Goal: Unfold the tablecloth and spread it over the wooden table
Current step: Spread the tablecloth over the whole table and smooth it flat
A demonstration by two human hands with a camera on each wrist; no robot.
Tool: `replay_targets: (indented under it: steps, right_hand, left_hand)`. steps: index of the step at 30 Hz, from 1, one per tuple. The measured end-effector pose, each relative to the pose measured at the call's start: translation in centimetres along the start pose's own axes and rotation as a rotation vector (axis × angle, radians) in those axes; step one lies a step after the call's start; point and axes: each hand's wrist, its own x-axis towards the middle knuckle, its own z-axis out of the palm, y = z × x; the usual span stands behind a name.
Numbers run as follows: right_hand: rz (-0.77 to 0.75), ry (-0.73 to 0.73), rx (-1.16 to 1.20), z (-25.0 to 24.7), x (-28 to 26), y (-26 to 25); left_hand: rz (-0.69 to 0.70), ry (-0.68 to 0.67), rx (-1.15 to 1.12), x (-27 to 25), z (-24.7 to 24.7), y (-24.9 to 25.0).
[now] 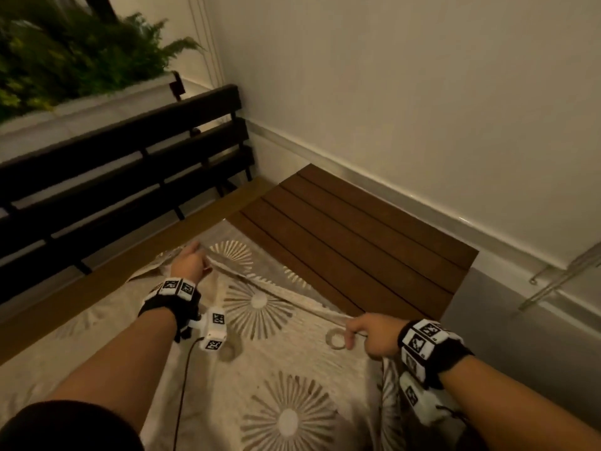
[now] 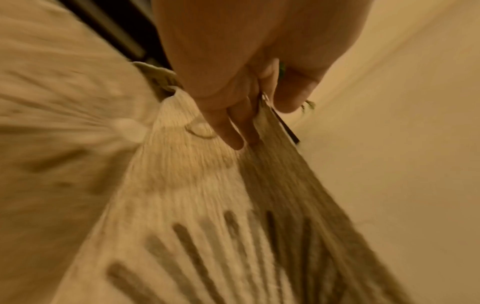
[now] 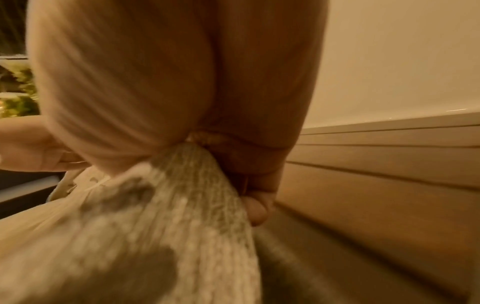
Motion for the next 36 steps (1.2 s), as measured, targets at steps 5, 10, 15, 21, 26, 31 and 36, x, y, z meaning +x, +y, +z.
replay_targets:
  steps: [5, 10, 15, 21, 26, 31, 36]
  right_hand:
    - [-0.009, 0.141, 0.114, -8.2, -1.6, 10.4]
    - [0.038, 0.192, 0.151, -14.5, -3.0, 18.5]
    - [0.113, 0.321, 0.21, -18.7, -3.3, 25.2]
    - [0.259, 0.56, 0.312, -19.7, -1.1, 31.2]
    - [0.417, 0.561, 0.087, -19.3, 0.4, 33.4]
    - [0.095, 0.603, 0.042, -20.0, 1.0, 31.9]
    - [0.319, 0.194, 0.054, -22.8, 2.2, 29.3]
  left_hand:
    - [0.238, -0.137, 0.477, 1.1, 12.6, 5.0]
    - [0.294, -0.174, 0.705, 3.2, 24.1, 8.4]
    - [0.328, -0.255, 0.875, 6.1, 34.4, 9.5]
    - [0.348, -0.278, 0.902, 10.7, 42.9, 9.2]
    - [0.375, -0.399, 1.252, 10.0, 46.8, 6.8]
    - [0.475, -0.302, 1.135, 6.5, 46.9, 6.3]
    - [0.349, -0.559, 1.127, 4.3, 41.7, 6.0]
